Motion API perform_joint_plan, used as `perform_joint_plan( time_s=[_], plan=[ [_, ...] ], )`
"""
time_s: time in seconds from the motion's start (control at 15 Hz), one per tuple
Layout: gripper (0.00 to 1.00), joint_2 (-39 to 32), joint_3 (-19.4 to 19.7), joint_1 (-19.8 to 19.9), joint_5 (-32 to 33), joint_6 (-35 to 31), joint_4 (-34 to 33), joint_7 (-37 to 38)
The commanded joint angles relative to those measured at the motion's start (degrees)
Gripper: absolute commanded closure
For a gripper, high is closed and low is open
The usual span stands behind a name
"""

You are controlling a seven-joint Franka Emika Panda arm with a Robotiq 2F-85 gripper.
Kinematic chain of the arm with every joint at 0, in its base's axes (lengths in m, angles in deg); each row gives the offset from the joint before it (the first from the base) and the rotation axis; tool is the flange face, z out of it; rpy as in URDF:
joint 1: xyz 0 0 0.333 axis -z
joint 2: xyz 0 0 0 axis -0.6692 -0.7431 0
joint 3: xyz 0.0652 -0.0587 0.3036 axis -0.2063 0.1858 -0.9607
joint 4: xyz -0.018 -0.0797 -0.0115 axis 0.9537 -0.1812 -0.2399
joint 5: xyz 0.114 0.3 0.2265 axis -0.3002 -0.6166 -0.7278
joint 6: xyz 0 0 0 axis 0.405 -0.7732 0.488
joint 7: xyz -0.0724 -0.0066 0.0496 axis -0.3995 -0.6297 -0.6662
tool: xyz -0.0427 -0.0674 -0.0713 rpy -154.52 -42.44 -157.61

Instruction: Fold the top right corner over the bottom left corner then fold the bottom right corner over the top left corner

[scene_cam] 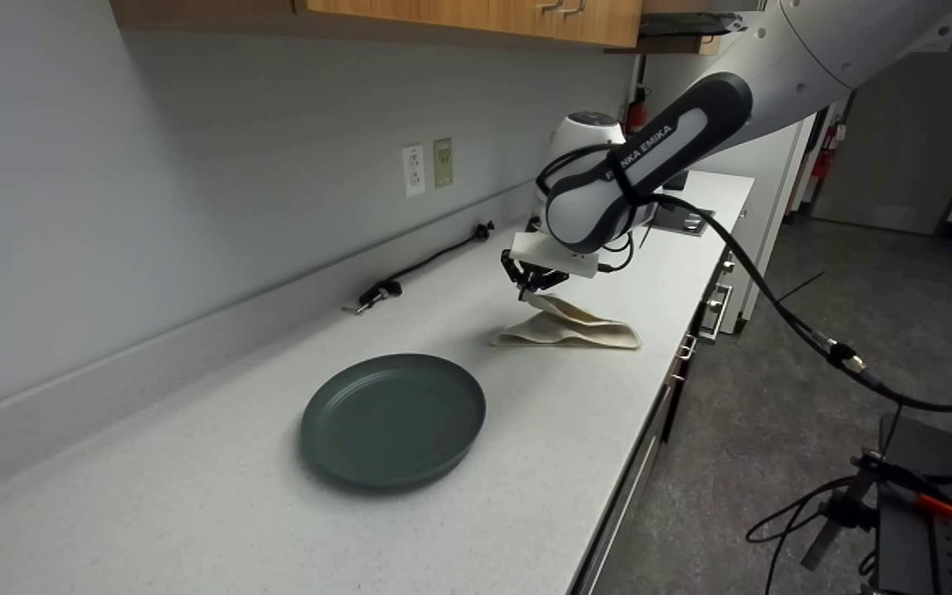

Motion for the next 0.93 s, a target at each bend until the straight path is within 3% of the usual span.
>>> perform_joint_plan(
  time_s=[0.0, 0.8, 0.87],
  plan=[
    [0.99, 0.5, -1.6, 0.7, -2.3, 2.3, -0.6, -3.7],
    [0.99, -0.4, -3.3, 0.3, -3.3, 3.2, -1.4, -6.8],
    [0.72, -0.4, -3.4, 0.3, -3.4, 3.5, -1.5, -6.9]
  ],
)
